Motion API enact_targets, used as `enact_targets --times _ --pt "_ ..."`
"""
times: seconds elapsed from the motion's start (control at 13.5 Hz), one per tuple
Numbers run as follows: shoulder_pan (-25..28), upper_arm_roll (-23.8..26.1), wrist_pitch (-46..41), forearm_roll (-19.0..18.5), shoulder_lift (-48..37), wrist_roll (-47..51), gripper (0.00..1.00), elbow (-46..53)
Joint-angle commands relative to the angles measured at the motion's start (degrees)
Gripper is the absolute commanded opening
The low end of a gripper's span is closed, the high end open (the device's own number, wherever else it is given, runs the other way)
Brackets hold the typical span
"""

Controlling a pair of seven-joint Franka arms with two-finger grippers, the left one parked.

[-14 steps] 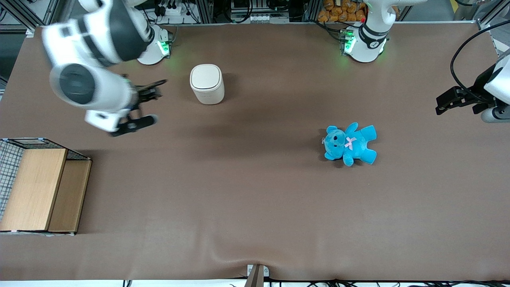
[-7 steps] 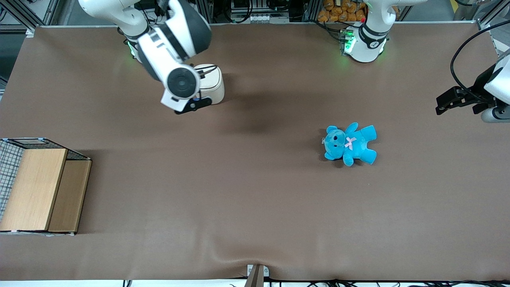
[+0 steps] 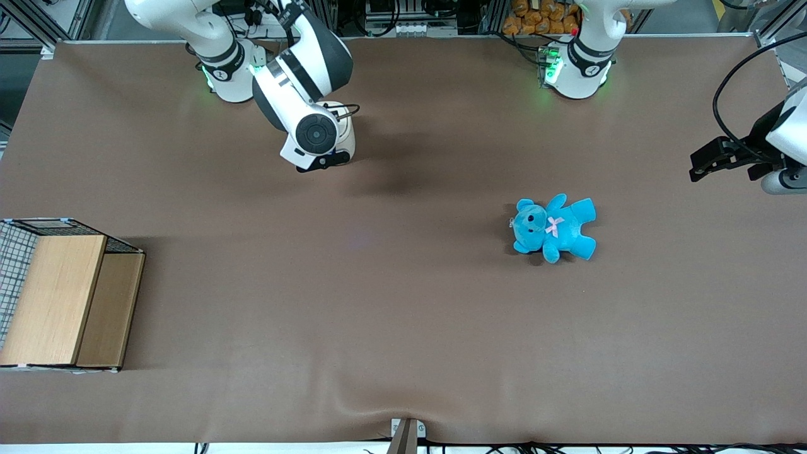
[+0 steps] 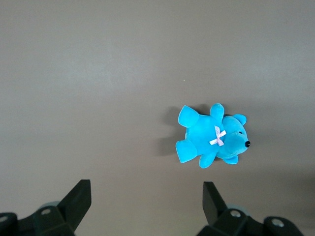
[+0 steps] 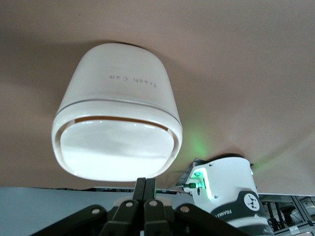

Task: Open trash can with right arm
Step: 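Lower the right gripper onto the lid rim of the trash can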

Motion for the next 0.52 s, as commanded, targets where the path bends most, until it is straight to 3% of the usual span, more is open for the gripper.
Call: enact_targets --times 0.0,0.15,0.44 --pt "1.66 -0.64 3.21 1.8 -1.18 1.23 0.02 -3.41" --pt "3.15 -0.73 5.84 4.96 -1.18 2.63 0.02 -4.99" --pt "3.68 -0.73 7.17 5.06 0.23 3.43 0.02 -5.09"
